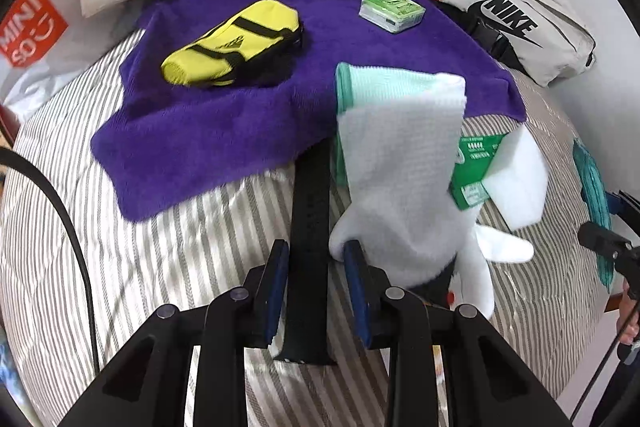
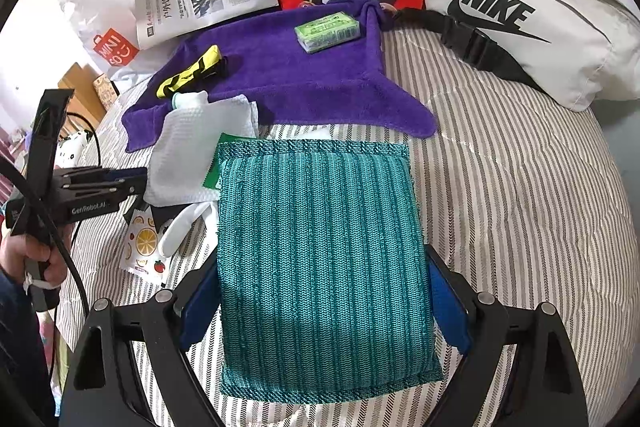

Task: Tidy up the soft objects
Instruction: 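Lift the black strap with the left tool while the right tool holds the teal cloth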

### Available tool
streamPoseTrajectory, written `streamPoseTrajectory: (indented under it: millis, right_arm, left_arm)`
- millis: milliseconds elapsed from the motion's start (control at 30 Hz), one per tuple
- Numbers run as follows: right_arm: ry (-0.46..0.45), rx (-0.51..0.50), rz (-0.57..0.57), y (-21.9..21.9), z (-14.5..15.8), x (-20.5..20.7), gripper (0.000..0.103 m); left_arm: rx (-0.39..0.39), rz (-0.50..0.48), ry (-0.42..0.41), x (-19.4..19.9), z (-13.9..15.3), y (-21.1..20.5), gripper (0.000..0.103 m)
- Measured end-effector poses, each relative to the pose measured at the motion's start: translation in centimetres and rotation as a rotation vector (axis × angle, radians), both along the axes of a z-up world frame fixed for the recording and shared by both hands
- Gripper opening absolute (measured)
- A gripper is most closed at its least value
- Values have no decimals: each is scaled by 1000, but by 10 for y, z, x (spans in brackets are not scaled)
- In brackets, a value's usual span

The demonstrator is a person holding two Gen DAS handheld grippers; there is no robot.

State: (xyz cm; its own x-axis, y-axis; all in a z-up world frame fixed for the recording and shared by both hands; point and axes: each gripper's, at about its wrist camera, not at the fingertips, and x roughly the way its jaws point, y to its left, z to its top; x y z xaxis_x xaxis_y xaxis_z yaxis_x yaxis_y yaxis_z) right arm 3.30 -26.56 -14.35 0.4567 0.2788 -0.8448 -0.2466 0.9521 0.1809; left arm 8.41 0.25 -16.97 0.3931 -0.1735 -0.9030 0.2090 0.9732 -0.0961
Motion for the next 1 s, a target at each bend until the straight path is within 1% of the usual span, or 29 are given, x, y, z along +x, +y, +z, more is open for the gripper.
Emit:
streamPoseTrajectory:
  millis: [100, 133, 167, 233, 300, 367, 433, 500, 533, 567, 600, 633, 667, 833, 900, 933, 967, 1000]
  right_arm:
    - [4, -4, 0, 0, -1, -1, 90]
    - [4, -4, 1, 1, -1, -1, 90]
    - [4, -4, 2, 1, -2, -1, 90]
    - [4, -4, 6, 2, -2, -2, 90]
    - [3, -3, 9, 3, -2, -1, 90]
    - [4, -1, 13, 5, -2, 0, 90]
    - [4, -1, 21, 7, -3, 0, 89]
    - [6, -2, 25, 9, -3, 0, 90]
    - [7, -1, 27, 10, -3, -1, 90]
    - [8, -2, 29, 10, -3, -1, 90]
    - [7, -2, 31, 11, -3, -2, 90]
    - [7, -4, 32, 11, -3, -3, 90]
    - [7, -6, 32, 11, -3, -3, 90]
    - [6, -4, 24, 7, -2, -3, 90]
    - [6, -5, 19, 7, -2, -3, 90]
    - [6, 0, 17, 6, -2, -3, 90]
    - [6, 4, 17, 6, -2, -3, 89]
    - [6, 5, 17, 6, -2, -3, 90]
  left_arm:
    - [8, -21, -5, 2, 0, -2, 24]
    - [17, -30, -5, -1, 1, -1, 19]
    - [36, -33, -9, -5, 1, 0, 12]
    - [63, -31, -11, -13, 2, 5, 13]
    - [68, -29, -4, -22, 2, 13, 13]
    - [89, -23, 7, -31, -1, 21, 12]
    - [71, -8, 2, -34, -1, 26, 13]
    - [32, 1, 4, -32, -1, 27, 16]
    - [16, 10, 4, -30, -2, 25, 20]
    - [7, 17, 2, -27, -1, 23, 28]
    - [-5, 16, 2, -23, -2, 20, 32]
    - [-17, 10, 3, -19, -2, 15, 38]
    - [-13, 7, 0, -16, -2, 9, 40]
    - [72, -2, -19, -5, -4, -11, 40]
    - [110, -15, -27, -7, -5, -15, 36]
    - [115, -16, -34, -8, -5, -15, 26]
    - [115, -25, -41, -10, -4, -14, 22]
    - [118, -29, -43, -13, -4, -12, 21]
